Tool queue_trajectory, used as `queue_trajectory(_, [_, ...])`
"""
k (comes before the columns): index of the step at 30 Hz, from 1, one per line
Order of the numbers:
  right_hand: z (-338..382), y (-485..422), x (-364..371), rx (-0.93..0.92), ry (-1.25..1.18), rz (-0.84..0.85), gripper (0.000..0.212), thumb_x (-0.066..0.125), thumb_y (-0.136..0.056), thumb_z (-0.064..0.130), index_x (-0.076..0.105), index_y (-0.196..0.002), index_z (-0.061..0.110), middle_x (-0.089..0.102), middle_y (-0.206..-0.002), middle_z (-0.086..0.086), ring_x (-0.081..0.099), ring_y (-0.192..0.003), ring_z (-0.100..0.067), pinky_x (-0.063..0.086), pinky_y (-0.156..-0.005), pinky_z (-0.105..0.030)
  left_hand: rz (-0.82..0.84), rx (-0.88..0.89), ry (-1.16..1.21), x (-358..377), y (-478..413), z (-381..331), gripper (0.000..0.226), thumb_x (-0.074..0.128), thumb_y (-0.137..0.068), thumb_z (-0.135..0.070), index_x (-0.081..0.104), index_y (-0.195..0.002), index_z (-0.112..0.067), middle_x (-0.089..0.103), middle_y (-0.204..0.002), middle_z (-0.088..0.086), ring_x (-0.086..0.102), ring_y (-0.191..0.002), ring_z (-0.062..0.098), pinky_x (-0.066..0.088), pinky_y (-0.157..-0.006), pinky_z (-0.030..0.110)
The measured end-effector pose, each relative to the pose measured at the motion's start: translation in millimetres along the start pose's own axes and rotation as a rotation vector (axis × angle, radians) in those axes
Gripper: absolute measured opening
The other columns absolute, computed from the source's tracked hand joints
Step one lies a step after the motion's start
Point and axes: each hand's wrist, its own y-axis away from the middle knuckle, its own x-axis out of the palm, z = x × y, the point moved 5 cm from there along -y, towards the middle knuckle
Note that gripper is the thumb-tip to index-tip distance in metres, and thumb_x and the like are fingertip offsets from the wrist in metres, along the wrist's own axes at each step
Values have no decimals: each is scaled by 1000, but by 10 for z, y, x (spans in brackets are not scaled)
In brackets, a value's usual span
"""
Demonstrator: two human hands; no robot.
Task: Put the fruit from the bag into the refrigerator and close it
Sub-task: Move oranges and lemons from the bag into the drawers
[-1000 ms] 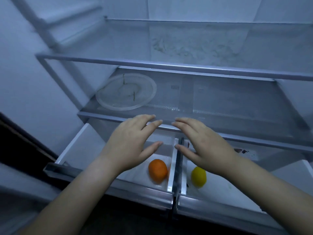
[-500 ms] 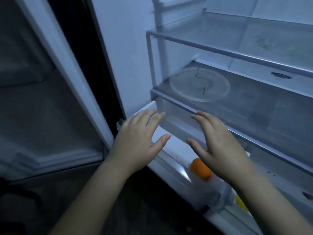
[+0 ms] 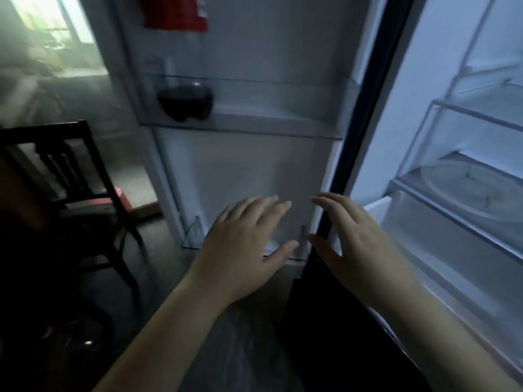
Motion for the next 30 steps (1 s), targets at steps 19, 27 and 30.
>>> queue_trajectory(19, [3739,-883,1712,-540,-143,185,59,56,-87,42,39,-140,23,42,-144,1,28,-126,-1,9,-96,-10,-133,-595,-229,-1237,2662,2898,57,39,-88,-56,51,-132,-22,53,-135,1,46,-126,21,37,-102,37])
queue_trajectory(27, [4533,-1101,2296,-805,-278,306,57,56,-86,37,42,-138,18,46,-140,0,39,-130,-16,28,-101,-22,-146,-899,-238,-1325,3469,3424,58,35,-89,-58,48,-135,-24,47,-138,-4,40,-130,17,32,-105,36])
queue_trajectory(30, [4683,-1240,2545,-877,-334,352,55,56,-86,36,44,-136,16,47,-139,-1,39,-129,-16,30,-105,-23,-119,-990,-258,-1231,3640,3590,57,34,-90,-58,45,-136,-25,45,-140,-6,37,-131,13,32,-105,33])
